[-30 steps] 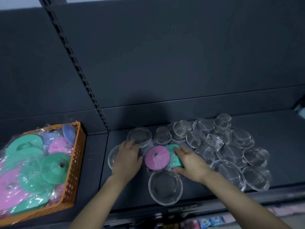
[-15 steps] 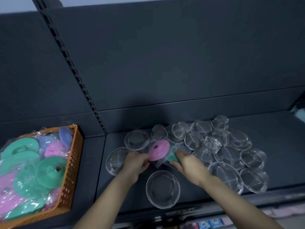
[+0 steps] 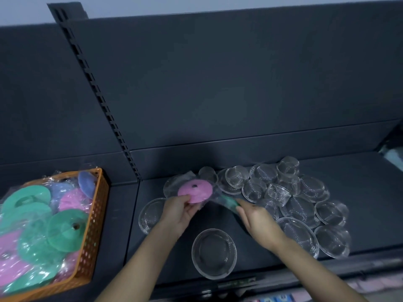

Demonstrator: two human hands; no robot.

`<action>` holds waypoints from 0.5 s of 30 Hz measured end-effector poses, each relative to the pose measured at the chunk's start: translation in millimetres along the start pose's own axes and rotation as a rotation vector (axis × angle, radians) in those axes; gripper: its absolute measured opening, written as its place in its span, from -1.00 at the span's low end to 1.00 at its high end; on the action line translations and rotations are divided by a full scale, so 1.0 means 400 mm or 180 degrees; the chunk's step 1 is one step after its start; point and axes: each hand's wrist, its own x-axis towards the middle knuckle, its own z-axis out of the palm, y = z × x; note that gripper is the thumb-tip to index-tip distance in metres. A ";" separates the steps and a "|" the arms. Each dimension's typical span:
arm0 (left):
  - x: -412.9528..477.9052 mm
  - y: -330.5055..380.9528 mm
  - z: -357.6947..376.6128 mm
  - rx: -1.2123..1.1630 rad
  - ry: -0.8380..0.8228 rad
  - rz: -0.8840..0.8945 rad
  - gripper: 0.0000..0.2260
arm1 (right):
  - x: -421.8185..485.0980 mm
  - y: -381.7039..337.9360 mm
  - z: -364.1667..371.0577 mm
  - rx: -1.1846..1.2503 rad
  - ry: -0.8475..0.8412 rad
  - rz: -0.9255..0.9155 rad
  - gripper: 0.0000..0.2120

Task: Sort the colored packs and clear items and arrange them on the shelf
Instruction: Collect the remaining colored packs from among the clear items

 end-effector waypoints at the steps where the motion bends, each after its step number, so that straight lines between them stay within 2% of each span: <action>1: 0.000 0.008 -0.004 0.0027 0.0039 0.0122 -0.77 | 0.001 0.000 -0.001 0.0147 0.0122 0.0150 -0.78; 6: -0.014 0.050 -0.042 0.0713 0.0206 0.0683 -0.79 | 0.018 -0.014 -0.001 0.0766 0.0682 0.0715 -0.74; 11: -0.061 0.114 -0.099 0.1241 0.0230 0.1136 -0.83 | 0.058 -0.101 0.006 0.1696 0.0697 0.0869 -0.70; 15: -0.108 0.187 -0.171 0.1684 0.0398 0.1755 -0.87 | 0.103 -0.213 0.023 0.2471 0.0602 0.0933 -0.71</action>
